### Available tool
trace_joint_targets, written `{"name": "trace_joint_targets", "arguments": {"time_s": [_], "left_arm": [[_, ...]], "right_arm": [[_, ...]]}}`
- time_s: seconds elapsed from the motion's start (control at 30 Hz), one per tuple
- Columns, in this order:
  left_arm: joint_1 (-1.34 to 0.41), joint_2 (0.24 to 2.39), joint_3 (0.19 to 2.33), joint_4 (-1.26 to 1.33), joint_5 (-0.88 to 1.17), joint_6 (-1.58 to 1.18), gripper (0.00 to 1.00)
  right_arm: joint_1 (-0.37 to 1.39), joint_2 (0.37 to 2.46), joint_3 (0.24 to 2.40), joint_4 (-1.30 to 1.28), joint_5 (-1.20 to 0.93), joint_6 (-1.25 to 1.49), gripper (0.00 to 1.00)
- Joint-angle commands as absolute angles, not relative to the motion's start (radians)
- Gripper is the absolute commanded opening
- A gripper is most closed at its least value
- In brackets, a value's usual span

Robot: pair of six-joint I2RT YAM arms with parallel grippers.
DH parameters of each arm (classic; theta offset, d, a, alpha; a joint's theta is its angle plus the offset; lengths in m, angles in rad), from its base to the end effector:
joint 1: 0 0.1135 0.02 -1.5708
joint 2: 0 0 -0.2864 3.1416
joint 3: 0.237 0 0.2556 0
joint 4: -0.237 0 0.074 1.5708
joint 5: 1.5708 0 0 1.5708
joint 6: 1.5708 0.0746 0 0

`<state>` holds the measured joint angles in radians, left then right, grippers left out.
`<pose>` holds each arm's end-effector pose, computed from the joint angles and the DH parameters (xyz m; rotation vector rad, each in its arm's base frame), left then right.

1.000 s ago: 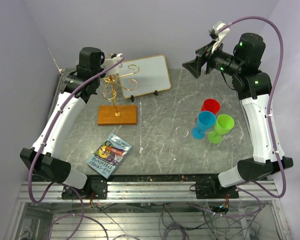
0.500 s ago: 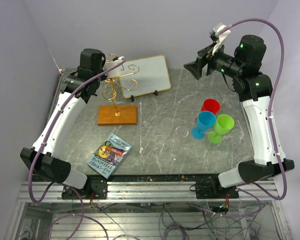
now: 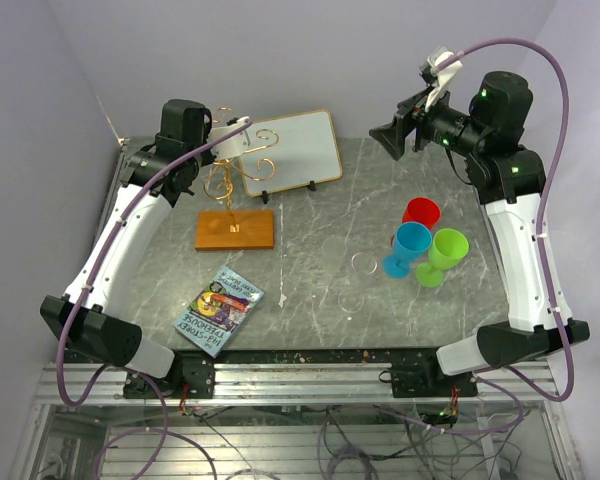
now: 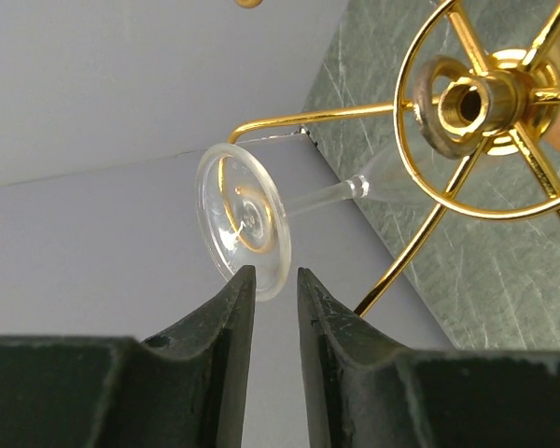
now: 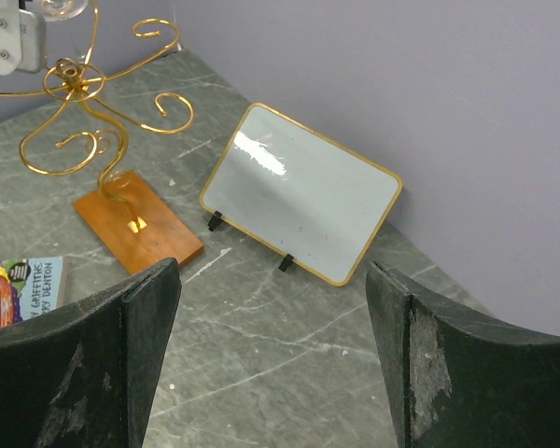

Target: Place the wine glass upside down on the wine glass rack

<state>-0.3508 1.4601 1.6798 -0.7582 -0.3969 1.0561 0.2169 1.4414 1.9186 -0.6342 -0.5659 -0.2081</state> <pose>0.3295 -0.0899 0.4376 1.2105 1.8085 0.8318 0.2956 0.1061 0.5435 -0.7608 1.5515 0.4939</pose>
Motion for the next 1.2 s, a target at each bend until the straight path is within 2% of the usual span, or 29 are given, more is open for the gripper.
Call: {"name": "trace_joint_targets", "arguments": {"time_s": [0.0, 0.07, 0.4, 0.57, 0.6, 0.7, 0.73, 0.9, 1.17], "left_arm": [[-0.357, 1.432, 1.695, -0.78, -0.37, 1.036, 0.36], [-0.357, 1.425, 1.697, -0.783, -0.364, 1.031, 0.38], [-0.357, 1.367, 1.712, -0.776, -0.327, 0.975, 0.61], [-0.357, 1.336, 1.744, -0.813, -0.25, 0.902, 0.7], [-0.357, 1.33, 1.752, -0.821, -0.233, 0.885, 0.73], [-0.353, 1.313, 1.779, -0.845, -0.169, 0.827, 0.97], [-0.35, 1.311, 1.795, -0.857, -0.133, 0.807, 1.0], [-0.323, 1.305, 1.829, -0.851, -0.06, 0.743, 0.99], [-0.283, 1.288, 1.82, -0.788, -0.101, 0.71, 0.99]], "right_arm": [[0.212, 1.416, 1.905, -0.619, -0.542, -0.227, 0.8], [0.212, 1.415, 1.894, -0.622, -0.53, -0.234, 0.8], [0.212, 1.399, 1.811, -0.675, -0.461, -0.353, 0.81], [0.248, 1.429, 1.817, -0.864, -0.555, -0.51, 0.82], [0.264, 1.436, 1.816, -0.92, -0.572, -0.565, 0.82], [0.343, 1.436, 1.747, -0.977, -0.504, -0.652, 0.81], [0.365, 1.437, 1.726, -0.99, -0.487, -0.664, 0.81], [0.451, 1.482, 1.686, -1.052, -0.453, -0.687, 0.77], [0.564, 1.56, 1.666, -1.132, -0.411, -0.688, 0.69]]}}
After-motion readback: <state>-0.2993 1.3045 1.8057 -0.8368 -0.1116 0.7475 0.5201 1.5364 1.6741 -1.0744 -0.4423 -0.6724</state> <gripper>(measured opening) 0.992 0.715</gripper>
